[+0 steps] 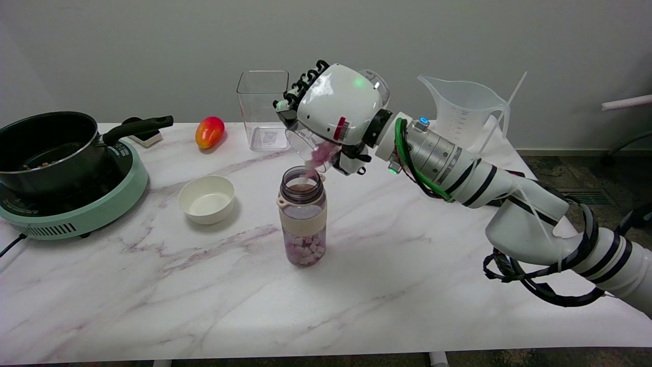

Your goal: Pour the contents of the measuring cup into the bottle.

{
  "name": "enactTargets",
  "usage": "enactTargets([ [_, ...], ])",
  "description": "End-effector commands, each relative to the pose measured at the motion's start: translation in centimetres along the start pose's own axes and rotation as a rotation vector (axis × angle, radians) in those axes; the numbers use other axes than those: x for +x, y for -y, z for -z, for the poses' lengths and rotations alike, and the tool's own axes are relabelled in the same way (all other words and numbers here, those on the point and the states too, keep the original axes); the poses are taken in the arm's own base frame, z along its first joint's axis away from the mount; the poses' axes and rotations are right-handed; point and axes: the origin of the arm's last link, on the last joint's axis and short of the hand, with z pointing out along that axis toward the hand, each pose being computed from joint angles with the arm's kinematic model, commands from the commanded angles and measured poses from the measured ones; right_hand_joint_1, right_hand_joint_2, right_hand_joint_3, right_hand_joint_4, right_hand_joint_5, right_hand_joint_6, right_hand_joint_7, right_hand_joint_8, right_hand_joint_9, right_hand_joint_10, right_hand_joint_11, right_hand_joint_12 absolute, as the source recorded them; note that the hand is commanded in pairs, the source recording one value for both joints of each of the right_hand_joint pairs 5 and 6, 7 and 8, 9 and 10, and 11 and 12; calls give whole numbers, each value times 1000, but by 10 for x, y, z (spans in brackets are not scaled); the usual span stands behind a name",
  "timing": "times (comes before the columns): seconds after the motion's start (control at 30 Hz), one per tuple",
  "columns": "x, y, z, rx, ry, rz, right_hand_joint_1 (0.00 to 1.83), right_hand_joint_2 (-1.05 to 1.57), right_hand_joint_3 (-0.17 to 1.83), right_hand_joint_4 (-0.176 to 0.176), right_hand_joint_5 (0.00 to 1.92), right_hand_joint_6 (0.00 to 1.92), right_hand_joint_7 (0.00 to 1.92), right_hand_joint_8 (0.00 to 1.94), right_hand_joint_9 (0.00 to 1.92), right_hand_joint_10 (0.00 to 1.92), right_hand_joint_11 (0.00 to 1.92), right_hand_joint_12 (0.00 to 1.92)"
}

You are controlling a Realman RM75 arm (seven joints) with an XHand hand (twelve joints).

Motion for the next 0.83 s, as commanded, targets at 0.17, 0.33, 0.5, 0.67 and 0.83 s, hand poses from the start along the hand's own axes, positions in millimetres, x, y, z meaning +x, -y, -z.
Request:
enactTargets([
  [0.17, 2, -5, 1, 30, 0, 117, 1533, 455, 921, 0, 1245, 1245, 1294, 1294, 1198, 1198, 1017, 1017],
  [0.33, 1, -5, 2, 28, 5, 113, 1532, 467, 913, 0, 1250, 1250, 1297, 1297, 1202, 1202, 1021, 1021],
  [0.5, 2, -7, 2, 22, 4, 113, 1531, 481, 900, 0, 1259, 1259, 1300, 1300, 1204, 1204, 1024, 1024],
  [0.67, 6, -32, 13, -102, -24, -46, 1531, 491, 901, 0, 1261, 1261, 1302, 1302, 1206, 1206, 1028, 1028],
  [0.83, -15, -73, 63, -423, -95, -442, 1531, 483, 912, 0, 1252, 1252, 1302, 1302, 1206, 1206, 1026, 1026],
])
